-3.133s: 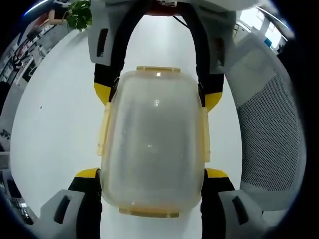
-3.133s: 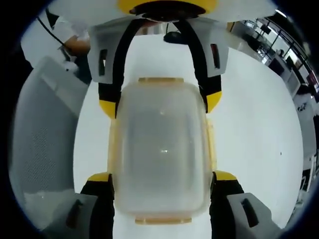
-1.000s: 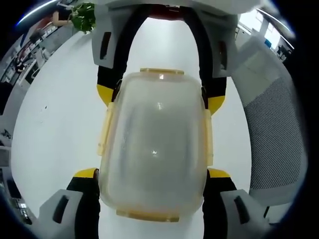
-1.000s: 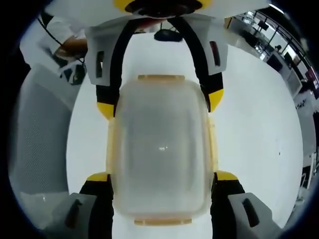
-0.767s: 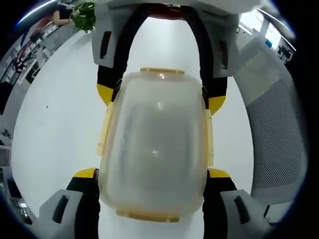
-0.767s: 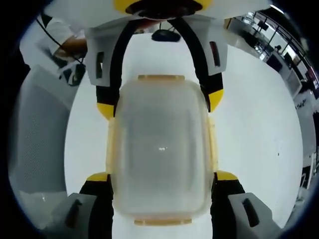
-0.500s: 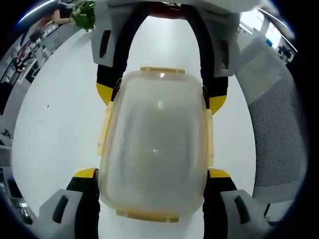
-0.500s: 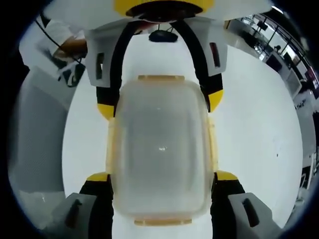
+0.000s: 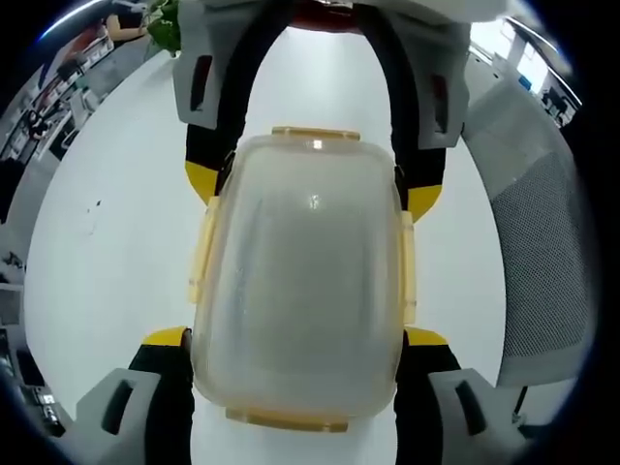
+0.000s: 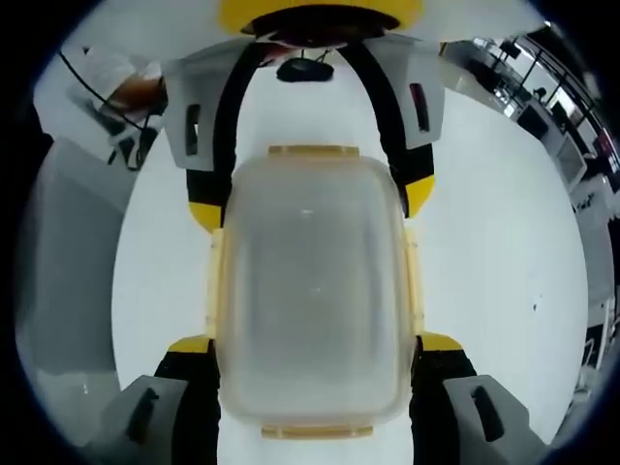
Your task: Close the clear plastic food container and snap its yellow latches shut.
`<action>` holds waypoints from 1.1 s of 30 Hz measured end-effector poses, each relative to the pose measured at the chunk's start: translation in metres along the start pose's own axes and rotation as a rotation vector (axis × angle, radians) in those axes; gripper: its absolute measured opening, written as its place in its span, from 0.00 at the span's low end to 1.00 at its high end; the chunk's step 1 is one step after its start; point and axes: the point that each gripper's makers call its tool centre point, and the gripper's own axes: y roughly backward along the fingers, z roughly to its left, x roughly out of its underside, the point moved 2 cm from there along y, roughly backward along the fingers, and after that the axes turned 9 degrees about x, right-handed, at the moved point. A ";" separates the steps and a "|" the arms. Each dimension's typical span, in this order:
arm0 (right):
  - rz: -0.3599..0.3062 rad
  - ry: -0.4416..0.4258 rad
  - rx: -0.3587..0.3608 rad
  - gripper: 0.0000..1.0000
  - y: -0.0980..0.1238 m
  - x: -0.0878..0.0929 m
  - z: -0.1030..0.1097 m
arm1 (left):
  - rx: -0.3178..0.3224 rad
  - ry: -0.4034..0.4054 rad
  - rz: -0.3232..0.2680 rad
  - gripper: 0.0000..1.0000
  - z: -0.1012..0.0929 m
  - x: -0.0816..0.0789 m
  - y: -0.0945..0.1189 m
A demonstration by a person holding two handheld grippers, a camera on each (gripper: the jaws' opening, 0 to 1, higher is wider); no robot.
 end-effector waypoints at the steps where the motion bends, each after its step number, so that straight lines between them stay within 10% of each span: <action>1: -0.003 -0.004 0.001 0.81 0.000 0.000 -0.001 | 0.002 -0.003 0.005 0.87 0.001 0.000 0.000; 33: 0.009 0.009 -0.014 0.84 -0.010 -0.001 -0.039 | 0.012 0.026 -0.012 0.91 0.040 0.002 0.001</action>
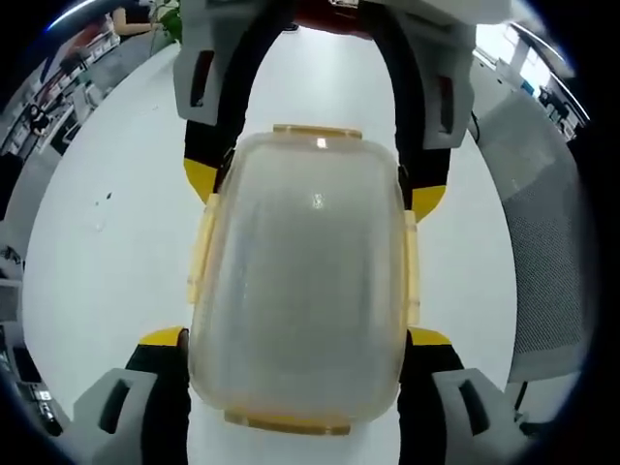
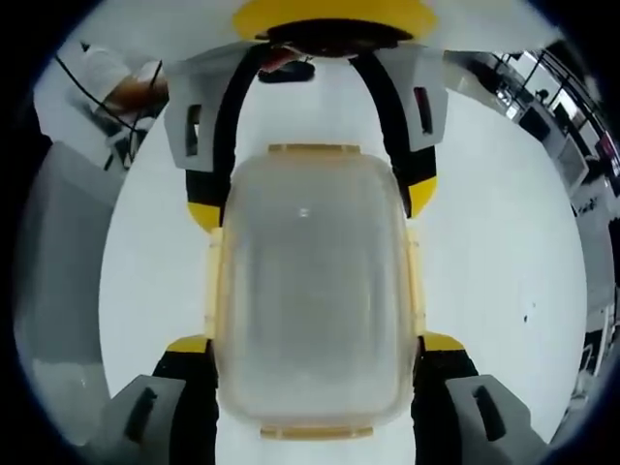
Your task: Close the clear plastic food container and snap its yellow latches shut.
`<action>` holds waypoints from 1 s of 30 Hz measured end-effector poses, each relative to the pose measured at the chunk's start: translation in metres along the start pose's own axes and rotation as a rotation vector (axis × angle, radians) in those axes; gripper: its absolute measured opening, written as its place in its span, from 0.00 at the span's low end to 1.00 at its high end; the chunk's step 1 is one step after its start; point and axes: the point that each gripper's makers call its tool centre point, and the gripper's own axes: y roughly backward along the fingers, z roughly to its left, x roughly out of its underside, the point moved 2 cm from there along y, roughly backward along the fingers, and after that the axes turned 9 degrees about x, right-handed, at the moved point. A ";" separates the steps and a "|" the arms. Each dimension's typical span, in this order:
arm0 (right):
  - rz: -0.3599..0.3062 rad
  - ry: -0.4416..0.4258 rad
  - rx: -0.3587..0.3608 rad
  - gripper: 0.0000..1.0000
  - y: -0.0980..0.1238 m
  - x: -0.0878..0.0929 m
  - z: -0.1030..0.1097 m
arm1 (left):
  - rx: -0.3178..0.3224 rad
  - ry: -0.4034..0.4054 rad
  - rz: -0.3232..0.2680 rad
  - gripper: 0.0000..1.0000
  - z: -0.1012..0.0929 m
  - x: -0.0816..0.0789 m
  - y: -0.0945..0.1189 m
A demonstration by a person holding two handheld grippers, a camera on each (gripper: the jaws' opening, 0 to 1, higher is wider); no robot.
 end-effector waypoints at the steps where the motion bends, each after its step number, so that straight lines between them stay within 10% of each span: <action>1: -0.001 0.000 0.000 0.84 0.000 0.000 -0.001 | 0.002 0.001 -0.001 0.91 0.001 0.000 0.000; 8: 0.003 -0.012 0.008 0.85 -0.003 0.000 -0.011 | -0.023 -0.014 0.004 0.93 0.012 0.000 -0.001; 10: -0.003 -0.033 0.021 0.85 -0.004 -0.001 -0.016 | -0.083 -0.160 0.104 0.94 0.023 0.009 -0.002; 11: 0.001 -0.026 0.018 0.85 -0.004 0.000 -0.014 | -0.054 -0.071 0.076 0.93 0.019 0.006 -0.001; 30: 0.008 -0.006 0.022 0.85 -0.004 -0.001 -0.016 | -0.061 -0.071 0.041 0.93 0.019 0.007 0.000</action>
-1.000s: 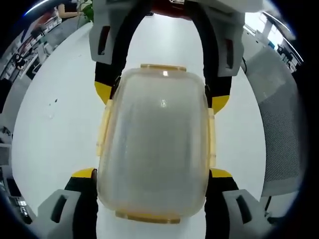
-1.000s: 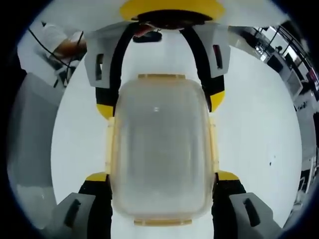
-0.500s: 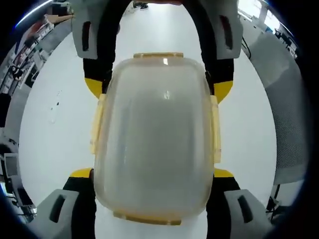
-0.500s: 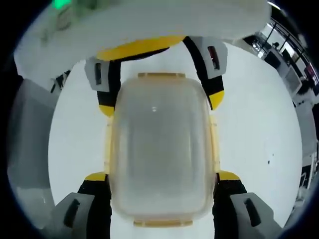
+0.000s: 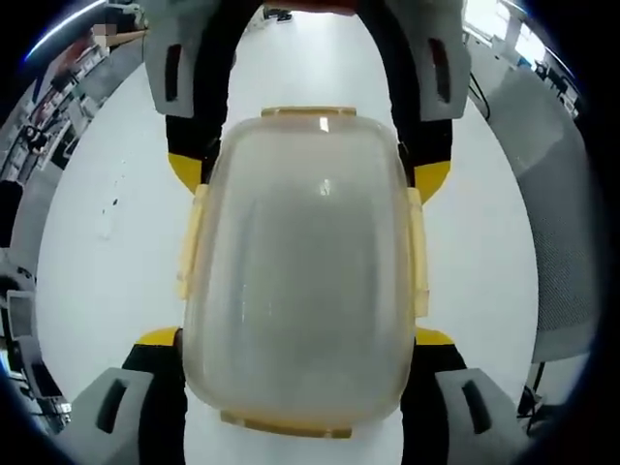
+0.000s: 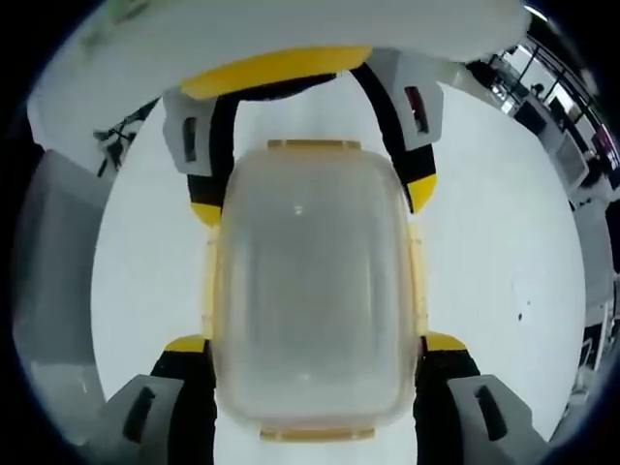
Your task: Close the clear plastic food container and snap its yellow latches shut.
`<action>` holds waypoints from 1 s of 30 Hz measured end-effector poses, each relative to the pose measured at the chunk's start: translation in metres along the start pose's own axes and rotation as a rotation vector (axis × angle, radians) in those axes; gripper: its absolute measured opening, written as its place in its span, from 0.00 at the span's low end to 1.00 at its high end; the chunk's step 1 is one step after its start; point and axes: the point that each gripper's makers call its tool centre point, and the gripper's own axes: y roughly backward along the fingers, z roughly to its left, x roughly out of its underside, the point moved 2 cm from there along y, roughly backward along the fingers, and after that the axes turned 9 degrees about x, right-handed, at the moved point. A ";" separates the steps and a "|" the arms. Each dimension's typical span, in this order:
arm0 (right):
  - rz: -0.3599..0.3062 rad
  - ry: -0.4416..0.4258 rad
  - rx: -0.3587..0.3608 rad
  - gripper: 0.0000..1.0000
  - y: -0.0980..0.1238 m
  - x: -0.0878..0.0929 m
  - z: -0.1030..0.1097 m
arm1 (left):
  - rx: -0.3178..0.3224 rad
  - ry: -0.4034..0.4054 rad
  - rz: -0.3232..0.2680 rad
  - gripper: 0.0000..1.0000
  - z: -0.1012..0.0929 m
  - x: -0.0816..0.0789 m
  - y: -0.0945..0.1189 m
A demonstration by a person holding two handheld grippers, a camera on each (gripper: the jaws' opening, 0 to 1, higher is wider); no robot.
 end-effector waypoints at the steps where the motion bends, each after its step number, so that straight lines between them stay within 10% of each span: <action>1: -0.002 -0.001 0.000 0.85 0.000 0.000 0.000 | 0.000 0.000 -0.001 0.93 0.000 -0.001 0.000; 23: -0.060 0.025 0.055 0.95 0.008 -0.002 0.002 | -0.044 -0.042 -0.007 0.98 -0.003 -0.009 0.011; 30: -0.215 -0.073 0.112 0.93 0.013 -0.009 -0.002 | -0.100 0.096 -0.180 0.97 0.004 -0.009 0.019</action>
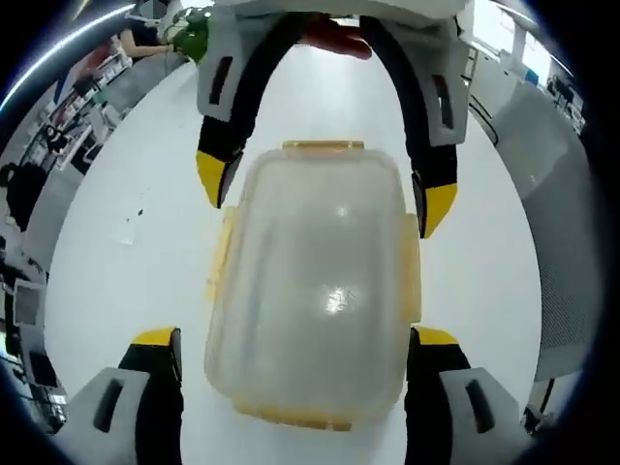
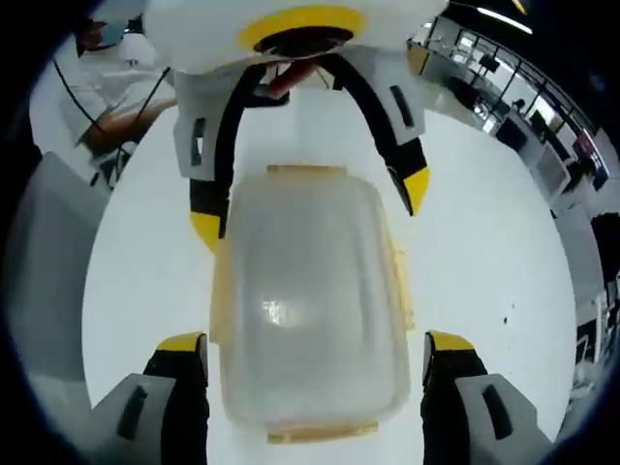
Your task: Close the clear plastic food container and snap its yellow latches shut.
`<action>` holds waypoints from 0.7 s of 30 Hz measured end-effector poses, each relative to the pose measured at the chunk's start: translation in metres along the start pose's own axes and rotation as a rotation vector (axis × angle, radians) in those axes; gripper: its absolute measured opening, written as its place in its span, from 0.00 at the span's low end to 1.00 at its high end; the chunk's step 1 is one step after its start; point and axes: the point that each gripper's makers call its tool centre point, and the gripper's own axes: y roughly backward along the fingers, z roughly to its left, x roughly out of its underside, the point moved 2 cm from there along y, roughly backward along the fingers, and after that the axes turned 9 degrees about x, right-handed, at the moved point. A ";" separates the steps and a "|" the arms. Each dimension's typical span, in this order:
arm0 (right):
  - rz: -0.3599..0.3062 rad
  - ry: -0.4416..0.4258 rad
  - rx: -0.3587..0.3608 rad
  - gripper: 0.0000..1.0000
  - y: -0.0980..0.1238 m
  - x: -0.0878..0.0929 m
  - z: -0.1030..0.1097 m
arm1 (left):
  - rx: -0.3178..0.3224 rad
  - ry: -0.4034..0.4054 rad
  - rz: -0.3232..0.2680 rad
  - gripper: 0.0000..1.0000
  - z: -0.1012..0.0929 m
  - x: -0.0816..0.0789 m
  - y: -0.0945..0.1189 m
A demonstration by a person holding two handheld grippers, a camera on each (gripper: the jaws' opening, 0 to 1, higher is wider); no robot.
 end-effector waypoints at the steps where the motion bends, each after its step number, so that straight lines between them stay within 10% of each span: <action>1: -0.003 -0.020 0.006 0.94 0.000 0.002 0.001 | -0.014 0.013 -0.027 0.97 0.001 -0.001 0.001; 14: -0.167 -0.332 0.174 0.93 0.012 0.011 -0.001 | -0.100 0.235 -0.335 0.93 -0.010 0.004 0.011; 21: -0.215 -0.444 0.247 0.94 0.016 0.016 -0.004 | -0.153 0.270 -0.397 0.93 -0.007 0.000 0.012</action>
